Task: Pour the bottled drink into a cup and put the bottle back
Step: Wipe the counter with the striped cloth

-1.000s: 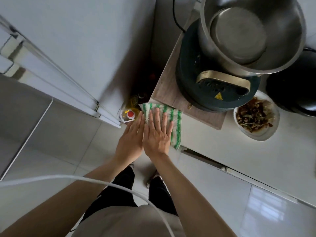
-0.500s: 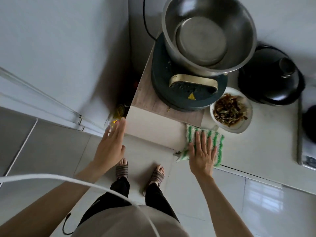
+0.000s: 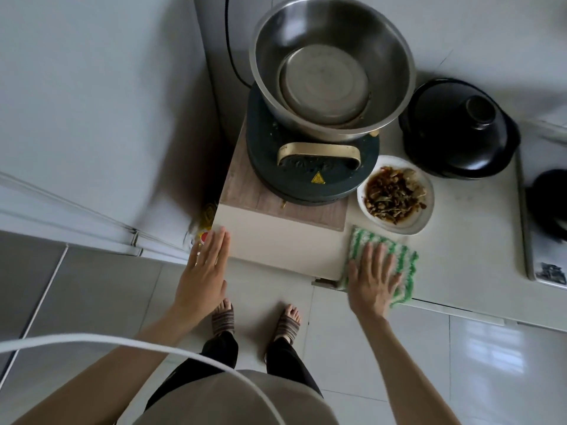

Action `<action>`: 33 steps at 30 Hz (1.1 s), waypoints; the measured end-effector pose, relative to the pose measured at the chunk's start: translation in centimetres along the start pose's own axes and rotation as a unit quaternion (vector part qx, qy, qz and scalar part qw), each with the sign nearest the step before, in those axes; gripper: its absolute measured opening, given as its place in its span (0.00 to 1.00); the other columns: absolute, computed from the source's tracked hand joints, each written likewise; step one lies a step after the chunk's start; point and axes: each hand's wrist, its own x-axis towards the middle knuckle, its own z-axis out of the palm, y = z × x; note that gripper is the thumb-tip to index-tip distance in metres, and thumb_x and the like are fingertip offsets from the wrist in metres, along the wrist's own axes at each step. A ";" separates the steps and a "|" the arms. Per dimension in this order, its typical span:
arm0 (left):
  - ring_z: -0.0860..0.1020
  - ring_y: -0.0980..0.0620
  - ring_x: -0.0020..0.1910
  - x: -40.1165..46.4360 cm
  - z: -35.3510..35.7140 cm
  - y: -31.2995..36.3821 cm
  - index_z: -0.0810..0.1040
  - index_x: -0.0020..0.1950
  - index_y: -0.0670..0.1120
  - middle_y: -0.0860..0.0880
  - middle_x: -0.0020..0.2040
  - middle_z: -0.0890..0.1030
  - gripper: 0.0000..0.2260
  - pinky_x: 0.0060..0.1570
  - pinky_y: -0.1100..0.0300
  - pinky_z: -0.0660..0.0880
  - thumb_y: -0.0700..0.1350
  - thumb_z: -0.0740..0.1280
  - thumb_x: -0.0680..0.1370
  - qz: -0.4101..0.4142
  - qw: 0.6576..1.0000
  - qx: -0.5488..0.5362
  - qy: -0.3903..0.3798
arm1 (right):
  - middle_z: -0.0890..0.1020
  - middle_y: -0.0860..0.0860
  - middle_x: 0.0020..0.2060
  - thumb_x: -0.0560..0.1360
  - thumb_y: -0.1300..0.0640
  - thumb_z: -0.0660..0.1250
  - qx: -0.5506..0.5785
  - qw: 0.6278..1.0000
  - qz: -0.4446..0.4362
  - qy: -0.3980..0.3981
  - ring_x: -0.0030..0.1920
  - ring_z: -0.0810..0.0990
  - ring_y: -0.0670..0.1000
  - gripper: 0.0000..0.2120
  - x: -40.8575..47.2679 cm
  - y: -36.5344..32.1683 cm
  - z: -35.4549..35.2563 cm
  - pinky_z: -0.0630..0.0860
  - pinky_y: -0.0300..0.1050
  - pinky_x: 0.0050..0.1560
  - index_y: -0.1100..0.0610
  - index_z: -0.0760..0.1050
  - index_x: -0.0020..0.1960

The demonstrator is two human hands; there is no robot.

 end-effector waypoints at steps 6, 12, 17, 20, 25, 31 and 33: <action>0.48 0.40 0.81 0.4 0.6 0.2 0.46 0.81 0.38 0.40 0.82 0.49 0.48 0.78 0.43 0.57 0.43 0.70 0.68 -0.007 1.000 -0.006 0.007 | 0.49 0.48 0.81 0.85 0.45 0.46 0.022 0.983 -0.184 0.002 0.81 0.42 0.58 0.26 -5.5 -14.8 5.3 0.38 0.63 0.78 0.48 0.51 0.82; 0.55 0.38 0.80 0.6 1.6 0.0 0.56 0.79 0.35 0.35 0.80 0.57 0.36 0.76 0.41 0.60 0.44 0.63 0.73 -0.011 1.000 0.002 0.018 | 0.47 0.46 0.82 0.85 0.48 0.45 0.007 0.960 -0.274 -0.052 0.81 0.39 0.53 0.26 -5.4 -21.3 6.4 0.42 0.61 0.79 0.47 0.48 0.82; 0.50 0.39 0.81 0.4 0.5 0.5 0.46 0.80 0.36 0.38 0.82 0.48 0.50 0.77 0.43 0.58 0.41 0.73 0.67 -0.016 0.999 -0.027 0.010 | 0.47 0.43 0.81 0.86 0.43 0.43 -0.007 0.966 -0.256 -0.031 0.81 0.38 0.50 0.25 -3.2 -12.0 4.1 0.37 0.59 0.79 0.42 0.46 0.82; 0.48 0.40 0.81 0.2 0.5 0.6 0.45 0.80 0.37 0.39 0.82 0.47 0.52 0.78 0.44 0.56 0.40 0.74 0.66 -0.019 0.999 -0.047 0.012 | 0.50 0.45 0.82 0.85 0.43 0.45 -0.011 0.991 -0.130 0.007 0.81 0.41 0.50 0.25 -1.8 -1.9 1.8 0.42 0.62 0.79 0.43 0.49 0.81; 0.51 0.38 0.81 0.3 0.3 0.9 0.47 0.80 0.35 0.38 0.82 0.48 0.52 0.77 0.43 0.58 0.40 0.75 0.65 -0.017 0.999 -0.039 0.004 | 0.47 0.46 0.82 0.80 0.38 0.39 0.004 0.999 0.033 -0.004 0.81 0.41 0.50 0.28 1.3 10.1 -3.2 0.41 0.63 0.79 0.40 0.42 0.80; 0.48 0.38 0.81 0.5 0.4 1.0 0.46 0.80 0.35 0.37 0.81 0.47 0.51 0.77 0.43 0.56 0.40 0.74 0.66 -0.016 0.999 -0.030 0.008 | 0.41 0.48 0.82 0.82 0.40 0.40 0.045 0.991 0.126 0.016 0.81 0.37 0.54 0.30 1.4 4.5 -1.7 0.34 0.64 0.77 0.45 0.41 0.82; 0.47 0.39 0.81 0.6 0.6 1.0 0.45 0.80 0.35 0.36 0.81 0.46 0.51 0.78 0.43 0.56 0.40 0.74 0.67 -0.019 0.999 -0.033 0.014 | 0.37 0.48 0.81 0.82 0.39 0.39 0.050 0.993 0.106 0.010 0.80 0.33 0.54 0.30 0.4 0.4 -0.3 0.32 0.63 0.77 0.45 0.37 0.82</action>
